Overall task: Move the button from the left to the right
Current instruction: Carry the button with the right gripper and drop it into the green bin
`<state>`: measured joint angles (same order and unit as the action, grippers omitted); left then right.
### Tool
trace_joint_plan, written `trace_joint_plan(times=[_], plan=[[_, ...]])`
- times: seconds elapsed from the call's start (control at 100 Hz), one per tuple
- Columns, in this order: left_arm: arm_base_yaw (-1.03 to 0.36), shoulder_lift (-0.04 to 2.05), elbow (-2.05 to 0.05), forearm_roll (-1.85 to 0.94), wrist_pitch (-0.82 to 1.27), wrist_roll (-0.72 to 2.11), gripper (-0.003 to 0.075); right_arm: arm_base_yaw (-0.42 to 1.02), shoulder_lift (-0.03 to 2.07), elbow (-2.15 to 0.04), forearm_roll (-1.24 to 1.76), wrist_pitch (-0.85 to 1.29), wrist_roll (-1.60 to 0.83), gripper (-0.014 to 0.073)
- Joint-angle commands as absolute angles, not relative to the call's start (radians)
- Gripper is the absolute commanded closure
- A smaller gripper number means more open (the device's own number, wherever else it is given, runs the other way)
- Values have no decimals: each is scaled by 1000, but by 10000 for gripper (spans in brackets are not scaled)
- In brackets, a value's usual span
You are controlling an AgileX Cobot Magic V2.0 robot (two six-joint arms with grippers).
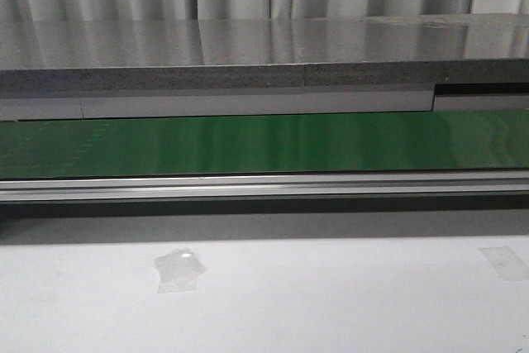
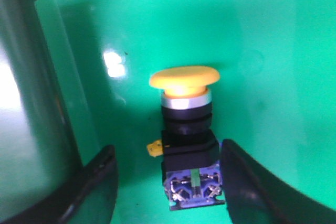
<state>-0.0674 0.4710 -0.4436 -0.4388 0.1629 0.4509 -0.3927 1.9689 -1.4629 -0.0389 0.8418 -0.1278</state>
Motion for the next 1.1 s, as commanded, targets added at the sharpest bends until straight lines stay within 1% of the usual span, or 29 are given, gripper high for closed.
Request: trace_joint_plan(times=[0.0,0.3,0.46,0.89,1.09], plan=[[-72,473,-473,-451,89,448,740,-397,1907,-1495,-55,817,-142,149],[-72,473,-473,-451,89,448,740,-394,1820,-1497,-42,790,-141,149],[-72,473,-473,-451,89,448,740,-376,1745,-1497,51,765,-142,149],[-72,473,-473,-451,89,448,740,-180,1584,-1483,66,715,-145,149],[-72,473,-473,-451,89,448,740,-93,1443,-1341,66,589,-145,149]])
